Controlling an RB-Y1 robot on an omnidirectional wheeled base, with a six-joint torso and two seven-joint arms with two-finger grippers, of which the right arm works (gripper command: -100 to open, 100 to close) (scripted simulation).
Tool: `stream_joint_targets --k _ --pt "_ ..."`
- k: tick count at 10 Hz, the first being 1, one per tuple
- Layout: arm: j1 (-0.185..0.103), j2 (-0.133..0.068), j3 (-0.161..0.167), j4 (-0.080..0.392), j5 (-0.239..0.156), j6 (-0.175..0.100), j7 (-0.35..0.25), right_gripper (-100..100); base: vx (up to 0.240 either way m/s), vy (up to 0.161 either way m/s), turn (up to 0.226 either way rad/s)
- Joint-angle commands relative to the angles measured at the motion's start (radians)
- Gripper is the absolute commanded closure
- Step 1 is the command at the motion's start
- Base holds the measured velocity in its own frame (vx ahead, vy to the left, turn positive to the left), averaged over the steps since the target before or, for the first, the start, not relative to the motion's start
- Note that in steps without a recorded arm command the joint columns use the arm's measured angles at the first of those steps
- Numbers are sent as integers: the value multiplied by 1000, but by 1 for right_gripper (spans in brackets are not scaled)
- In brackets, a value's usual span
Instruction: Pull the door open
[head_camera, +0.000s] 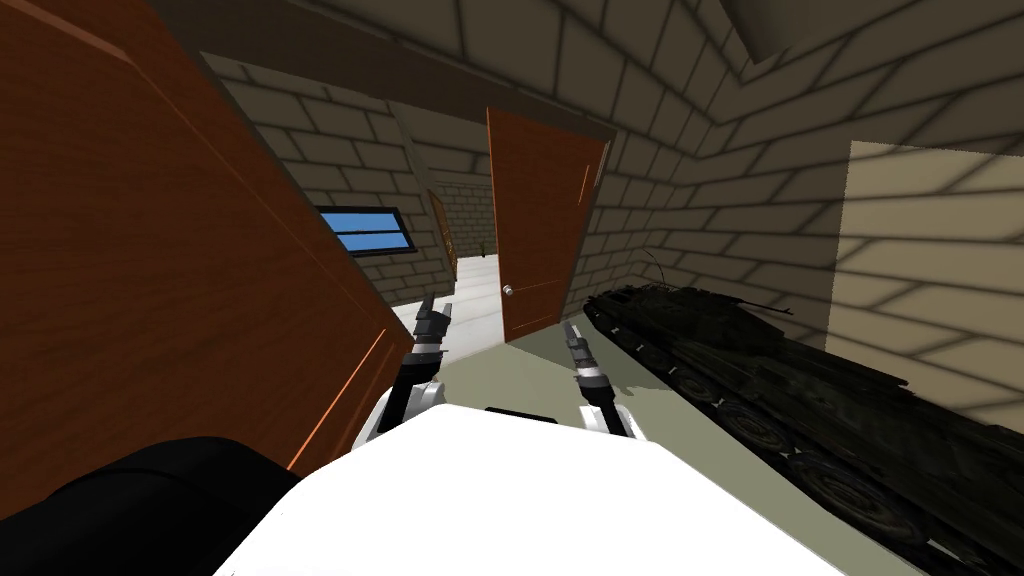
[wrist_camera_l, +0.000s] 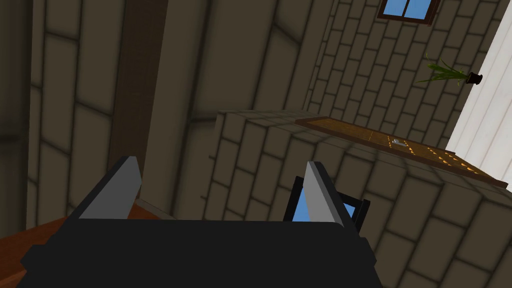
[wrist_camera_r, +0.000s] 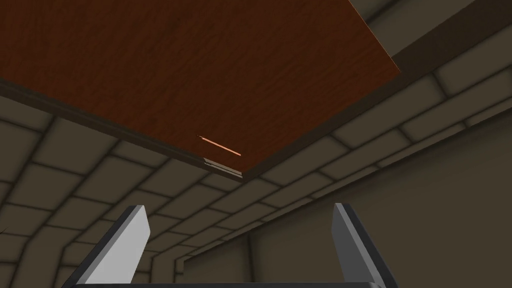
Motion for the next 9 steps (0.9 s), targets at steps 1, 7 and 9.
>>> stream_joint_targets --k 1,7,9 --pt "-14 -3 8 33 15 -15 19 -100 87 65 -89" --pt "-76 -15 49 178 89 -73 107 -100 99 84 -124" --pt "-99 -19 65 232 117 -96 141 -100 120 110 -120"
